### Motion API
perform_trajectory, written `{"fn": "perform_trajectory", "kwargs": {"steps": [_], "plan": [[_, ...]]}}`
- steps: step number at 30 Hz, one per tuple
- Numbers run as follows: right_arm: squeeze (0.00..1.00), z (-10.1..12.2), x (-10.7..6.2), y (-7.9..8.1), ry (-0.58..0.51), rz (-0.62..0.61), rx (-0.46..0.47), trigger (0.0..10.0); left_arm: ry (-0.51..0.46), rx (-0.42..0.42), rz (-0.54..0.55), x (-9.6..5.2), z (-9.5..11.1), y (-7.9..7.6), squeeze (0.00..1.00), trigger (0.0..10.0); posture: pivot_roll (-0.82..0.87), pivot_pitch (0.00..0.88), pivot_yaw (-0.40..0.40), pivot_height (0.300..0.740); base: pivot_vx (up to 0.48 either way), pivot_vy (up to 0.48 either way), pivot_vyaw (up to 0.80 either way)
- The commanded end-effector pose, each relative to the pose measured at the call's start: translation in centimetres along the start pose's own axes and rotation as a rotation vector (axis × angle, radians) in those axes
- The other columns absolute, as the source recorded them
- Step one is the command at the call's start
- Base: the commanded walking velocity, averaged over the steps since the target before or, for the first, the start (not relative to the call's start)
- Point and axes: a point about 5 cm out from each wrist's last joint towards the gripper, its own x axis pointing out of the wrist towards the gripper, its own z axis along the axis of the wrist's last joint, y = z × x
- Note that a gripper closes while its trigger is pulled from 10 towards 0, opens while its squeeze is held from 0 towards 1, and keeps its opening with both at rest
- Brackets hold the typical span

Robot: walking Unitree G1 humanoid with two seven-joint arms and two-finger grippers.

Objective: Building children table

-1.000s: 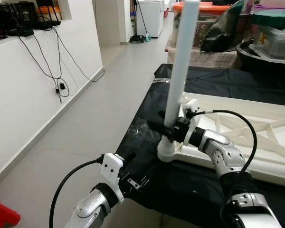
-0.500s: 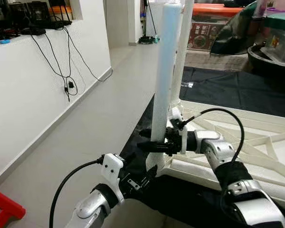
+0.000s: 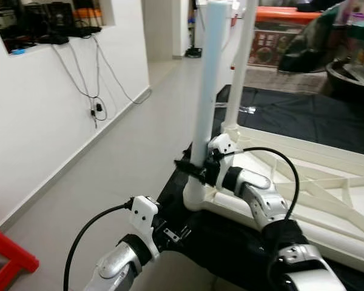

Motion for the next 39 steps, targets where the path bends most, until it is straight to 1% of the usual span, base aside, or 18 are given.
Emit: {"fn": "perform_trajectory", "kwargs": {"steps": [1, 2, 4, 10, 12, 16, 17, 19, 20, 22, 23, 26, 27, 29, 33, 36, 38, 39], "plan": [[0.00, -1.2, -2.2, -4.1, 0.047, -0.435, 0.029, 0.0, 0.012, -0.006, 0.002, -0.2, -0.3, 0.1, 0.00, 10.0, 0.06, 0.001, 0.001, 0.740, 0.000, 0.000, 0.00], [0.00, -1.8, -3.5, -4.7, 0.061, -0.625, 0.033, 0.0, 0.013, -0.007, 0.000, -0.2, -0.3, 0.2, 0.00, 10.0, 0.07, 0.002, -0.001, 0.740, 0.000, 0.000, 0.00], [0.00, -2.3, -5.0, -4.0, 0.054, -0.805, 0.079, 0.0, 0.013, -0.005, 0.000, -0.2, -0.3, 0.2, 0.00, 10.0, 0.07, 0.005, -0.002, 0.740, 0.000, 0.000, 0.00], [0.00, -2.4, -5.5, -2.9, 0.040, -0.882, 0.126, 0.0, 0.012, -0.004, 0.003, -0.1, -0.2, 0.2, 0.00, 10.0, 0.07, 0.005, -0.003, 0.740, 0.000, 0.000, 0.00], [0.00, -2.7, -5.1, -1.7, 0.042, -0.932, 0.192, 0.0, 0.010, -0.001, 0.005, -0.1, -0.2, 0.2, 0.00, 10.0, 0.07, 0.012, -0.007, 0.740, 0.000, 0.000, 0.00], [0.00, -2.7, -4.4, -0.9, 0.045, -0.930, 0.226, 0.0, 0.008, 0.000, 0.005, 0.0, -0.2, 0.1, 0.00, 10.0, 0.06, 0.018, -0.011, 0.740, 0.000, 0.000, 0.00], [0.00, -2.6, -3.9, -0.6, 0.031, -0.886, 0.233, 10.0, 0.006, -0.002, 0.006, 0.0, -0.2, 0.1, 0.00, 10.0, 0.04, 0.021, -0.011, 0.740, 0.000, 0.000, 0.00], [0.00, -2.6, -3.9, -0.6, 0.031, -0.886, 0.233, 10.0, 0.006, -0.002, 0.006, 0.0, -0.2, 0.1, 0.00, 10.0, 0.04, 0.021, -0.011, 0.740, 0.000, 0.000, 0.00], [1.00, -2.1, -3.2, 0.0, -0.002, -0.791, 0.238, 10.0, 0.005, -0.003, 0.006, 0.0, -0.1, 0.0, 0.00, 10.0, 0.04, 0.021, -0.008, 0.740, 0.000, 0.000, 0.00], [1.00, -2.1, -3.2, 0.0, -0.002, -0.791, 0.238, 10.0, 0.005, -0.003, 0.006, 0.0, -0.1, 0.0, 0.00, 10.0, 0.04, 0.021, -0.008, 0.740, 0.000, 0.000, 0.00], [1.00, -1.4, -2.2, 0.9, -0.085, -0.612, 0.233, 10.0, 0.007, -0.007, 0.001, 0.0, -0.1, 0.1, 0.00, 10.0, 0.03, 0.021, 0.007, 0.740, 0.000, 0.000, 0.00], [1.00, -1.3, -2.0, 1.0, -0.106, -0.561, 0.237, 10.0, 0.008, -0.007, -0.002, 0.0, -0.2, 0.1, 0.00, 10.0, 0.03, 0.021, 0.007, 0.740, 0.000, 0.000, 0.00], [0.00, -1.3, -2.1, 0.8, -0.116, -0.518, 0.231, 10.0, 0.010, -0.007, -0.003, 0.0, -0.2, 0.1, 0.00, 10.0, 0.03, 0.021, 0.006, 0.740, 0.000, 0.000, 0.00], [0.00, -1.3, -2.1, 0.8, -0.116, -0.518, 0.231, 10.0, 0.010, -0.007, -0.003, 0.0, -0.2, 0.1, 0.00, 10.0, 0.03, 0.021, 0.006, 0.740, 0.000, 0.000, 0.00], [0.00, -1.3, -2.1, 0.8, -0.063, 0.068, 0.212, 10.0, 0.009, -0.006, 0.001, 0.1, -0.2, 0.3, 0.00, 10.0, 0.05, 0.011, 0.009, 0.740, 0.000, 0.000, 0.00], [0.00, -1.3, -2.2, 0.9, -0.049, 0.127, 0.217, 10.0, 0.009, -0.007, 0.002, 0.1, -0.2, 0.3, 0.00, 10.0, 0.05, 0.011, 0.009, 0.740, 0.000, 0.000, 0.00], [0.00, -0.7, -2.6, 0.3, -0.001, 0.358, 0.147, 10.0, 0.009, -0.002, 0.001, 0.2, -0.2, 0.4, 0.00, 10.0, 0.07, 0.003, 0.001, 0.740, 0.000, 0.000, 0.00], [0.00, -0.7, -2.6, 0.3, -0.001, 0.358, 0.147, 10.0, 0.009, -0.002, 0.001, 0.2, -0.2, 0.4, 0.00, 10.0, 0.07, 0.003, 0.001, 0.740, 0.000, 0.000, 0.00]]}}
